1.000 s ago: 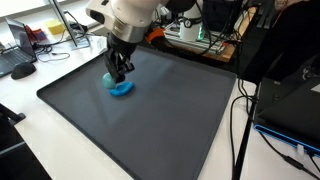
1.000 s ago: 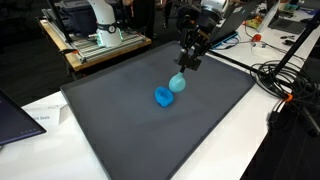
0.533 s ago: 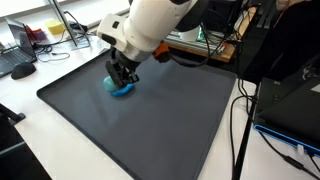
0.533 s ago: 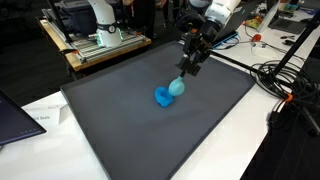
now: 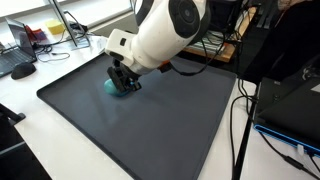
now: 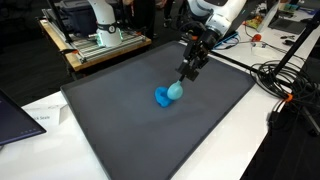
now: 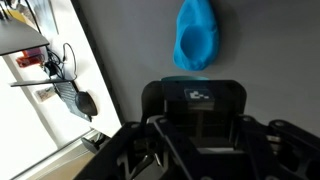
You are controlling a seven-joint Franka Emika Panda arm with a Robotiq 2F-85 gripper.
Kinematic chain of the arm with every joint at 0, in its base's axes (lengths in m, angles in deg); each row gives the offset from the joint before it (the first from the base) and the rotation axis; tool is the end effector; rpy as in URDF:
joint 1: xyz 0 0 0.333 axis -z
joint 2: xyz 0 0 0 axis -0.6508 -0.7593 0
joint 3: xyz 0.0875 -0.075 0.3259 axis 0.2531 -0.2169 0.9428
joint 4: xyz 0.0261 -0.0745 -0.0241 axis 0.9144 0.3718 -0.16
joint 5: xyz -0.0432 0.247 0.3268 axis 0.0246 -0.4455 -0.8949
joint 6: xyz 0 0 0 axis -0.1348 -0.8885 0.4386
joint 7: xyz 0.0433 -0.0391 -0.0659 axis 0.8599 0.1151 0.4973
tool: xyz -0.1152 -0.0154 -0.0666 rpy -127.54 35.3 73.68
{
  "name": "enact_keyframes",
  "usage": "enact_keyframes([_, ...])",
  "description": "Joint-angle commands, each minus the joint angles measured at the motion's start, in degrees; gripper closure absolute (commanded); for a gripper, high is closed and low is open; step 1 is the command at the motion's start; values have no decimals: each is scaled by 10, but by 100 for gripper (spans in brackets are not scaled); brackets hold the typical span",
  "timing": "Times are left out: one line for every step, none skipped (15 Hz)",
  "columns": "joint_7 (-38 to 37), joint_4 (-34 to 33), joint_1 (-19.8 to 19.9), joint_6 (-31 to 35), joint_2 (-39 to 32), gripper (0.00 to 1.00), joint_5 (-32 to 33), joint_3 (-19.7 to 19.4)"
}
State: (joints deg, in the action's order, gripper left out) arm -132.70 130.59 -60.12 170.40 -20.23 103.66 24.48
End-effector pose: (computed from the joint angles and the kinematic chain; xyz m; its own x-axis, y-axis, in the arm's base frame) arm 0.7021 0.1275 0.2338 0.9579 -0.1634 0.2360 -0.2831 -0.6731 0.6832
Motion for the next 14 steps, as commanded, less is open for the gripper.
enact_keyframes([-8, -28, -6, -23, -24, 78, 21, 3])
enact_keyframes([-6, -31, -4, -22, -27, 78, 19, 4])
enact_keyframes([-2, -35, -1, -22, -30, 78, 15, 5])
enact_keyframes([0, -41, 0, -24, -34, 78, 15, 4])
enact_keyframes([8, -48, 4, -25, -38, 78, 10, 5])
enact_keyframes([16, -53, 8, -23, -40, 78, 6, 7])
enact_keyframes([25, -62, 12, -25, -42, 78, 1, 8])
enact_keyframes([34, -69, 16, -25, -45, 78, -1, 8])
enact_keyframes([45, -77, 21, -26, -47, 78, -6, 9])
enact_keyframes([61, -85, 27, -27, -48, 78, -14, 12])
enact_keyframes([74, -92, 32, -26, -50, 78, -21, 12])
enact_keyframes([90, -100, 40, -26, -50, 78, -31, 15])
enact_keyframes([104, -106, 45, -26, -50, 78, -41, 16])
enact_keyframes([123, -111, 53, -25, -49, 78, -57, 18])
